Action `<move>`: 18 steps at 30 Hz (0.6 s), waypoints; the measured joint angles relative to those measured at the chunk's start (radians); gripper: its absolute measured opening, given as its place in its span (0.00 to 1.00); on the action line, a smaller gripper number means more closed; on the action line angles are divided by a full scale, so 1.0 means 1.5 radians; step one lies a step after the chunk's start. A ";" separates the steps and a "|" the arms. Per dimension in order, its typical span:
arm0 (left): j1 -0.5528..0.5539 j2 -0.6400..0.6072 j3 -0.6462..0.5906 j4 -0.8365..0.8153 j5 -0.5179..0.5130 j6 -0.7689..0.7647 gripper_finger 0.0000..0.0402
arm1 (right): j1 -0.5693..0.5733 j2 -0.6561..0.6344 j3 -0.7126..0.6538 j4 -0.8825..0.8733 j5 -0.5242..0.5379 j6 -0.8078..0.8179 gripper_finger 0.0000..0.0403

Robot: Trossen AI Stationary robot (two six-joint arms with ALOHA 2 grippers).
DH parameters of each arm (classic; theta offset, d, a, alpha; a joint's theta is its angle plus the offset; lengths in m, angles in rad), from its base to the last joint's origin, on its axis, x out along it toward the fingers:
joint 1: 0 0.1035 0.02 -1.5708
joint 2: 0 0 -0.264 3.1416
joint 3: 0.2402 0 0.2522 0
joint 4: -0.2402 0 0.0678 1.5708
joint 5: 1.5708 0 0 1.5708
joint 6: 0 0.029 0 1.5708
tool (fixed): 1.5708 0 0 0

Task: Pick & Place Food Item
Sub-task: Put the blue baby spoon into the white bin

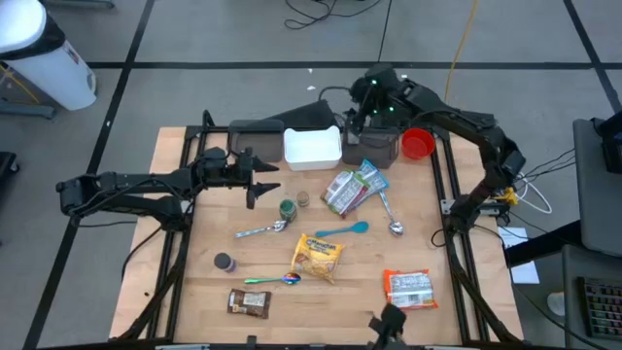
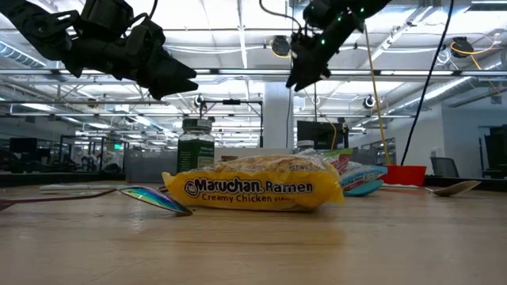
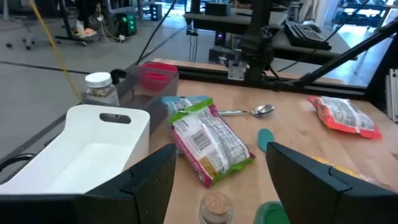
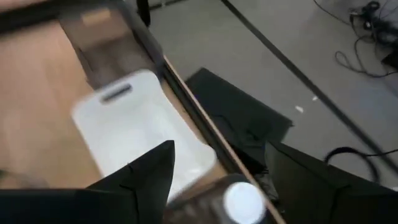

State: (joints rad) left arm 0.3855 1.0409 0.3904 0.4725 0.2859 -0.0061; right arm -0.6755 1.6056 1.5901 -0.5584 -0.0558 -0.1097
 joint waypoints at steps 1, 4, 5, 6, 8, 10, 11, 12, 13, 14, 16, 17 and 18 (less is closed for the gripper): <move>0.000 0.000 0.000 -0.003 0.000 -0.001 0.64 | 0.008 -0.009 -0.012 0.011 0.000 0.024 0.60; -0.001 0.000 0.000 -0.018 0.000 -0.021 0.64 | 0.042 -0.038 -0.076 0.063 -0.001 0.087 0.60; -0.001 0.000 0.000 -0.024 0.000 -0.028 0.64 | 0.056 -0.046 -0.105 0.095 -0.001 0.103 0.60; -0.003 0.000 0.000 -0.030 0.000 -0.038 0.64 | 0.071 -0.055 -0.139 0.128 -0.006 0.118 0.60; -0.012 0.000 0.000 -0.038 -0.001 -0.050 0.64 | 0.100 -0.071 -0.214 0.210 -0.029 0.144 0.60; -0.027 0.000 0.000 -0.038 -0.001 -0.050 0.64 | 0.134 -0.080 -0.292 0.340 -0.053 0.172 0.60; -0.036 0.000 0.000 -0.035 -0.001 -0.050 0.64 | 0.152 -0.084 -0.331 0.414 -0.062 0.189 0.60; -0.046 0.000 0.000 -0.028 -0.001 -0.050 0.64 | 0.170 -0.085 -0.370 0.492 -0.071 0.206 0.60; -0.057 0.000 0.000 -0.019 -0.004 -0.048 0.64 | 0.189 -0.085 -0.407 0.580 -0.072 0.222 0.60; -0.068 0.000 0.000 -0.006 -0.011 -0.048 0.64 | 0.207 -0.085 -0.441 0.668 -0.071 0.237 0.60; -0.093 0.000 0.000 0.019 -0.027 -0.046 0.64 | 0.244 -0.084 -0.508 0.839 -0.064 0.256 0.60; -0.104 0.000 0.000 0.028 -0.036 -0.044 0.64 | 0.264 -0.077 -0.534 0.919 -0.053 0.258 0.60; -0.115 0.000 0.000 0.034 -0.040 -0.040 0.64 | 0.284 -0.069 -0.559 0.998 -0.035 0.258 0.60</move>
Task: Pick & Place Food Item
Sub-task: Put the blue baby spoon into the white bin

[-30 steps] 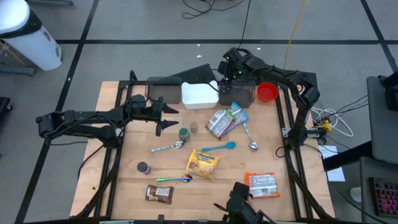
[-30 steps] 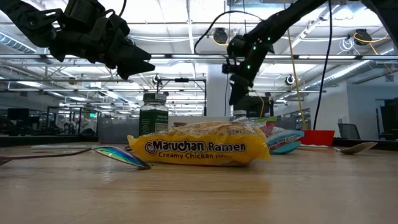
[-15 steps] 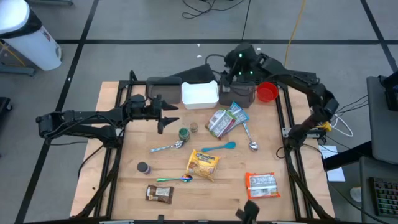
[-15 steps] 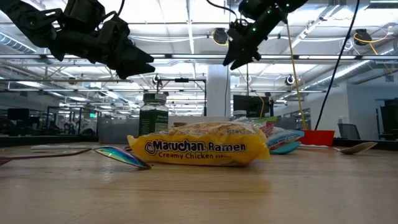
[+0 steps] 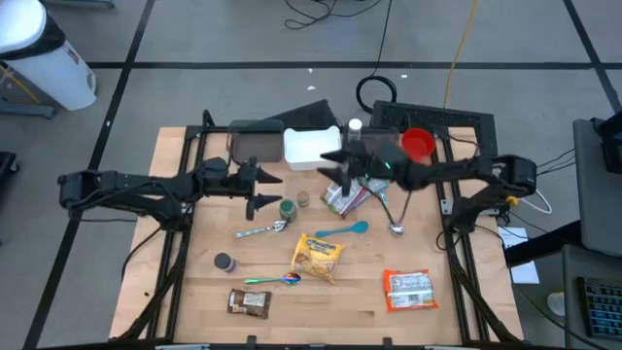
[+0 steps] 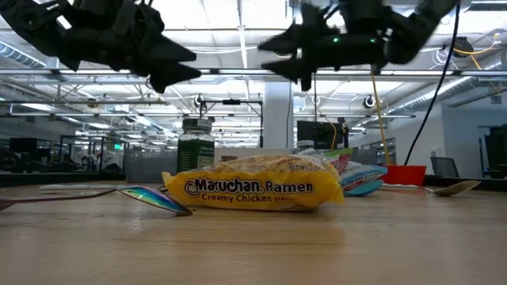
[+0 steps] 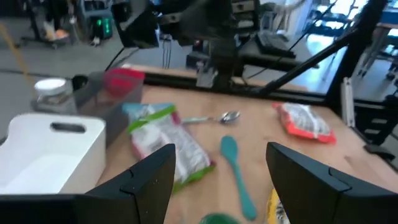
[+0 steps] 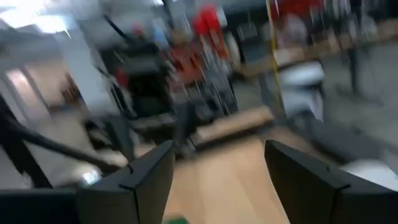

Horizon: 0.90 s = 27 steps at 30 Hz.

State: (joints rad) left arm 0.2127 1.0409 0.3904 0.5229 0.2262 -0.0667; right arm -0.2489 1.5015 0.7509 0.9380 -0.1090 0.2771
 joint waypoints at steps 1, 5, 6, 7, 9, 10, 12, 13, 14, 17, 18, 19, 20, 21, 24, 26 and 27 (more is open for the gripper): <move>-0.011 0.000 0.000 0.004 -0.007 0.005 0.64 | 0.019 0.004 -0.027 0.065 0.018 -0.001 0.60; -0.051 0.000 0.000 0.006 -0.035 0.010 0.64 | 0.089 0.014 -0.094 0.230 0.091 -0.011 0.60; -0.060 0.000 0.000 0.007 -0.044 0.008 0.64 | 0.104 0.014 -0.106 0.242 0.106 -0.018 0.60; -0.067 0.000 0.000 0.007 -0.054 0.007 0.64 | 0.117 0.015 -0.113 0.243 0.117 -0.022 0.60; -0.083 0.000 0.000 0.007 -0.076 -0.005 0.64 | 0.138 0.016 -0.124 0.236 0.128 -0.023 0.60; -0.091 0.000 0.000 0.008 -0.088 -0.014 0.64 | 0.145 0.016 -0.125 0.232 0.127 -0.023 0.60; -0.104 0.005 0.000 0.012 -0.115 -0.030 0.64 | 0.158 0.015 -0.125 0.222 0.125 -0.023 0.60; -0.111 0.008 0.000 0.017 -0.128 -0.036 0.64 | 0.163 0.015 -0.125 0.216 0.125 -0.023 0.60; -0.117 0.013 0.000 0.021 -0.143 -0.042 0.64 | 0.166 0.016 -0.125 0.209 0.125 -0.023 0.60; -0.133 0.031 0.000 0.039 -0.194 -0.051 0.64 | 0.168 0.016 -0.125 0.202 0.127 -0.024 0.60; -0.137 0.039 0.000 0.042 -0.210 -0.054 0.64 | 0.167 0.016 -0.125 0.202 0.128 -0.025 0.60; -0.141 0.046 0.000 0.042 -0.224 -0.062 0.64 | 0.166 0.016 -0.125 0.203 0.128 -0.025 0.60; -0.144 0.054 0.000 0.043 -0.235 -0.068 0.64 | 0.166 0.016 -0.125 0.202 0.129 -0.025 0.60; -0.144 0.061 0.000 0.049 -0.244 -0.075 0.64 | 0.166 0.016 -0.125 0.202 0.129 -0.025 0.60; -0.144 0.082 0.000 0.062 -0.261 -0.096 0.64 | 0.166 0.016 -0.125 0.202 0.128 -0.025 0.60; -0.144 0.096 0.000 0.086 -0.263 -0.102 0.64 | 0.166 0.016 -0.125 0.196 0.125 -0.024 0.60; -0.144 0.102 0.000 0.097 -0.263 -0.103 0.64 | 0.166 0.016 -0.125 0.189 0.125 -0.024 0.60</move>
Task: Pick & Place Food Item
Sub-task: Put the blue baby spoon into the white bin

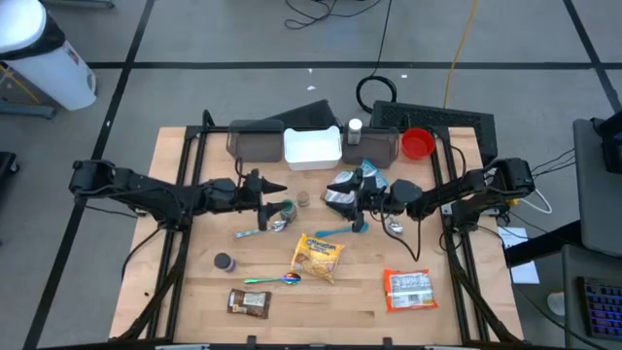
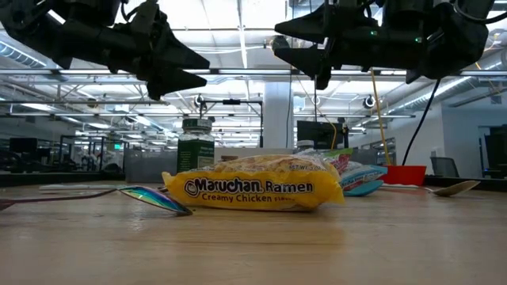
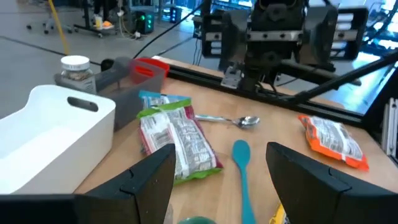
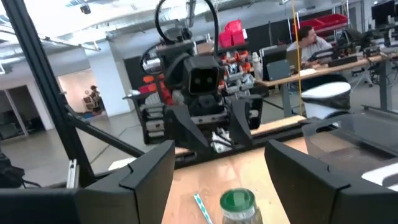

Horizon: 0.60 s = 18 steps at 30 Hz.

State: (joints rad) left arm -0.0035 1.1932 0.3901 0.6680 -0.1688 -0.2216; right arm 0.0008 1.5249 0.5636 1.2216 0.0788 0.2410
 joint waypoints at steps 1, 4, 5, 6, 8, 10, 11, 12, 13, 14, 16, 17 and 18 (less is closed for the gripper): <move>0.000 0.005 0.000 0.010 0.000 -0.002 0.64 | 0.001 0.000 0.000 -0.008 0.000 0.000 0.60; 0.000 0.022 0.000 0.030 0.000 -0.012 0.64 | 0.000 0.000 0.000 -0.033 0.000 0.000 0.60; 0.001 0.026 0.000 0.030 0.000 -0.012 0.64 | -0.001 0.000 0.000 -0.040 0.002 -0.001 0.60; 0.002 0.029 0.000 0.030 0.000 -0.012 0.64 | -0.003 0.000 0.000 -0.047 0.002 -0.003 0.60; 0.005 0.030 0.000 0.030 -0.009 -0.011 0.64 | -0.009 0.000 0.000 -0.062 0.002 -0.017 0.60; 0.010 0.030 0.000 0.033 -0.020 0.002 0.64 | -0.013 0.000 0.000 -0.067 0.002 -0.027 0.60; 0.013 0.030 0.000 0.034 -0.027 0.006 0.64 | -0.014 0.000 0.000 -0.065 0.002 -0.029 0.60; 0.015 0.030 0.000 0.036 -0.035 0.007 0.64 | -0.014 0.000 0.000 -0.065 0.002 -0.029 0.60; 0.019 0.030 0.000 0.042 -0.042 0.006 0.64 | -0.014 0.000 0.000 -0.065 0.002 -0.031 0.60; 0.023 0.030 0.000 0.050 -0.048 0.007 0.64 | -0.014 0.000 0.000 -0.065 0.002 -0.038 0.60; 0.033 0.030 0.000 0.059 -0.056 0.014 0.64 | -0.014 0.000 0.000 -0.065 0.002 -0.074 0.60; 0.038 0.030 0.000 0.060 -0.059 0.018 0.64 | -0.014 0.000 0.000 -0.065 0.002 -0.101 0.60; 0.041 0.030 0.000 0.061 -0.063 0.020 0.64 | -0.014 0.000 0.000 -0.063 0.002 -0.128 0.60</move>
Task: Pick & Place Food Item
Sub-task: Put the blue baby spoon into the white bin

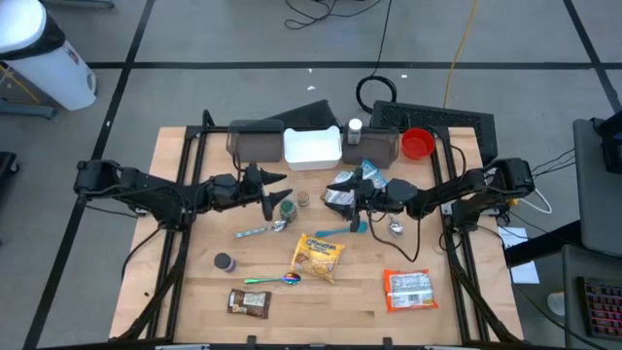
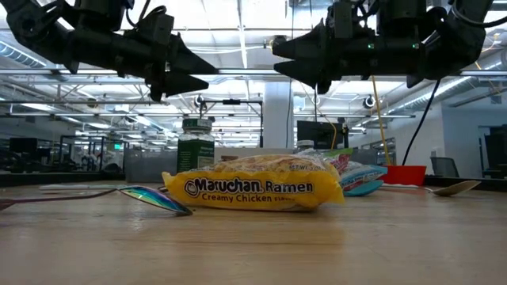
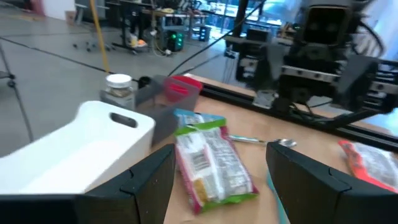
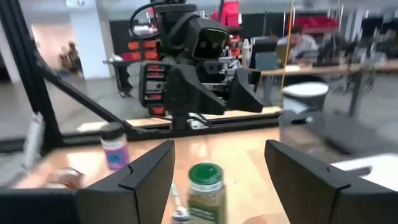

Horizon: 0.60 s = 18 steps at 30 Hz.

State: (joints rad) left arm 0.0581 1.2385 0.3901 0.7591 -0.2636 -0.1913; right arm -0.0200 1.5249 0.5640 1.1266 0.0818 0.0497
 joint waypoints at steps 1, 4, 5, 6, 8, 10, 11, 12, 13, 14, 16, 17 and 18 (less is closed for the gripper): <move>0.003 0.000 0.000 0.001 0.000 0.002 0.64 | 0.000 0.000 0.000 0.003 0.000 -0.024 0.60; 0.013 0.000 0.000 0.001 -0.001 0.009 0.64 | -0.001 0.000 0.000 0.018 0.000 -0.068 0.60; 0.015 0.000 0.000 -0.001 0.000 0.009 0.64 | -0.003 0.000 0.001 0.020 -0.002 -0.078 0.60; 0.015 0.000 0.000 -0.004 -0.001 0.009 0.64 | -0.005 0.000 0.001 0.021 -0.002 -0.082 0.60; 0.015 0.000 0.000 -0.016 0.000 0.019 0.64 | -0.014 -0.005 0.001 0.012 -0.003 -0.074 0.60; 0.015 0.000 0.000 -0.028 0.000 0.026 0.64 | -0.027 -0.026 0.003 -0.034 -0.002 -0.058 0.60; 0.015 0.000 0.000 -0.032 0.000 0.026 0.64 | -0.032 -0.039 0.010 -0.077 -0.002 -0.055 0.60; 0.015 -0.002 0.000 -0.035 0.000 0.027 0.64 | -0.037 -0.058 0.018 -0.133 -0.002 -0.054 0.60; 0.015 -0.003 0.000 -0.037 0.000 0.031 0.64 | -0.040 -0.080 0.027 -0.205 -0.001 -0.054 0.60; 0.015 -0.003 0.000 -0.036 0.000 0.039 0.64 | -0.042 -0.099 0.042 -0.279 0.001 -0.058 0.60; 0.013 -0.003 0.000 -0.036 0.001 0.058 0.64 | -0.043 -0.137 0.085 -0.426 0.014 -0.059 0.60; 0.012 -0.003 0.000 -0.035 0.001 0.068 0.64 | -0.043 -0.155 0.105 -0.503 0.024 -0.054 0.60; 0.010 -0.003 0.000 -0.034 0.002 0.074 0.64 | -0.042 -0.170 0.123 -0.569 0.035 -0.041 0.60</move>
State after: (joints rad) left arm 0.0735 1.2339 0.3904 0.7077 -0.2606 -0.0800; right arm -0.0837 1.2703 0.7487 0.2731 0.1339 -0.0111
